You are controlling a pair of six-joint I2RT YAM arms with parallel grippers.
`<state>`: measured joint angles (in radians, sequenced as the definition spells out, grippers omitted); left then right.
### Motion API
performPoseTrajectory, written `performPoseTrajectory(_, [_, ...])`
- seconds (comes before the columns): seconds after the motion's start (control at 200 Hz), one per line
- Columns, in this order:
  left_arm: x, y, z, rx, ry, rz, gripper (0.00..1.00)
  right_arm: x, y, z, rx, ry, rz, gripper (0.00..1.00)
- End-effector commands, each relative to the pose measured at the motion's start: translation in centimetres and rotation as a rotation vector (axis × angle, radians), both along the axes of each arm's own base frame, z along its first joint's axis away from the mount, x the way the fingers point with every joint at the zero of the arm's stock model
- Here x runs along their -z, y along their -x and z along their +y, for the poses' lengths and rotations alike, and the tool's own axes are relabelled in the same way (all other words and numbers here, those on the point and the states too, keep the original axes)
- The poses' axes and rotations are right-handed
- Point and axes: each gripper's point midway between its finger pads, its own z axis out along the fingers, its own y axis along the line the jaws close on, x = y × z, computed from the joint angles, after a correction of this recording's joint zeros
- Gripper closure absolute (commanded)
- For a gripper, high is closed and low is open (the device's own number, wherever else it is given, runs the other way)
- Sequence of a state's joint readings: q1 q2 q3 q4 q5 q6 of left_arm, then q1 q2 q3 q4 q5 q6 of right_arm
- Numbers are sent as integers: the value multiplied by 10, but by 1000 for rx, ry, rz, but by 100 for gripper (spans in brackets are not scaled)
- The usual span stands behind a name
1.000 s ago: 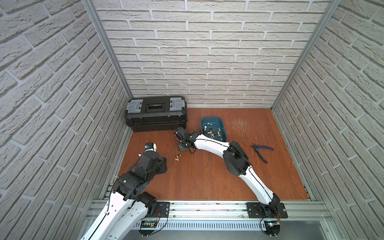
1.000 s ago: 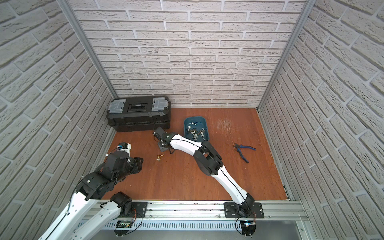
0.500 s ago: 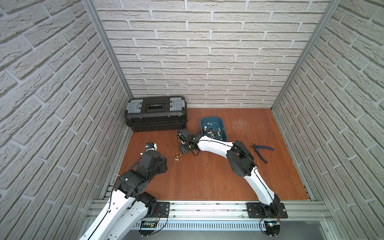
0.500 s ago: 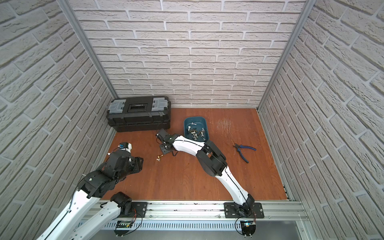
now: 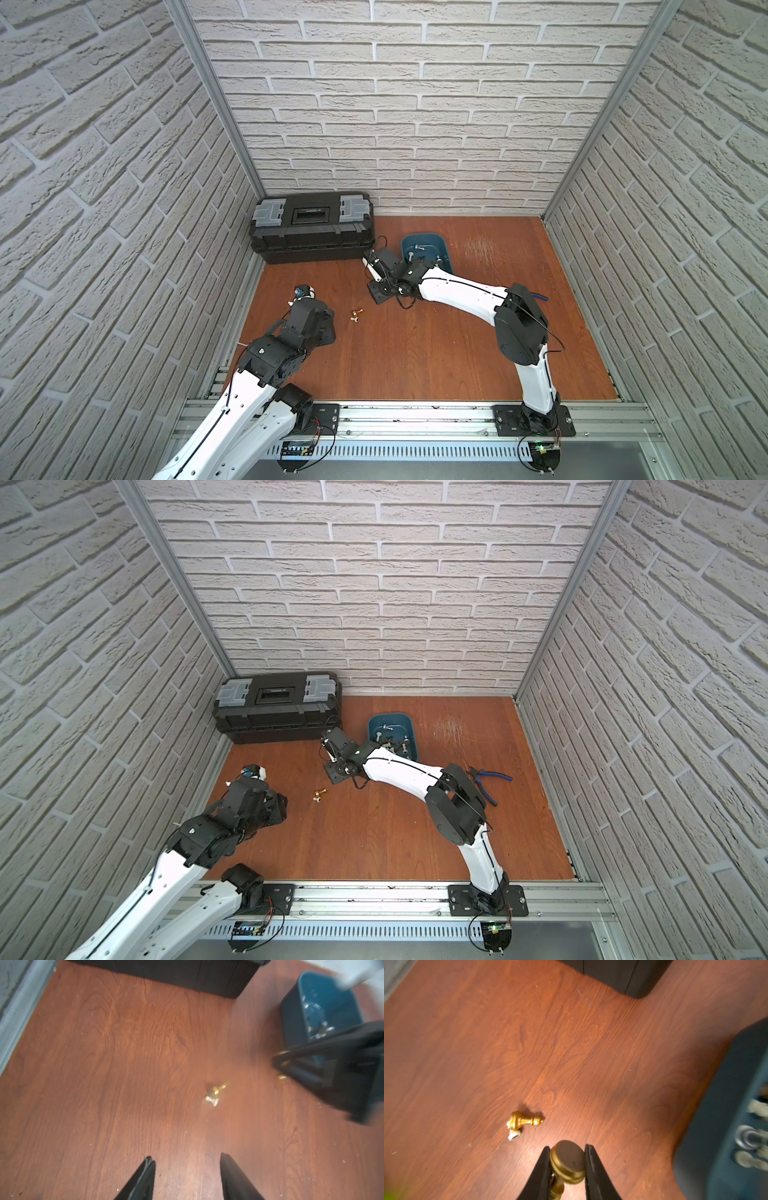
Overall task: Put the chess pieces into the storage box
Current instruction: Place the chess piece in the storage box.
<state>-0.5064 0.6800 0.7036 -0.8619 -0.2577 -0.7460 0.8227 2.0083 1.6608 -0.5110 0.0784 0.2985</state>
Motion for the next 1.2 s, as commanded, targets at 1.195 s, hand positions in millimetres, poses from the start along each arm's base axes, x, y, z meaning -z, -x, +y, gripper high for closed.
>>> performPoseTrajectory(1.195, [42,-54,-69,86,6,127,47,20,-90,-190,287,39,34,65])
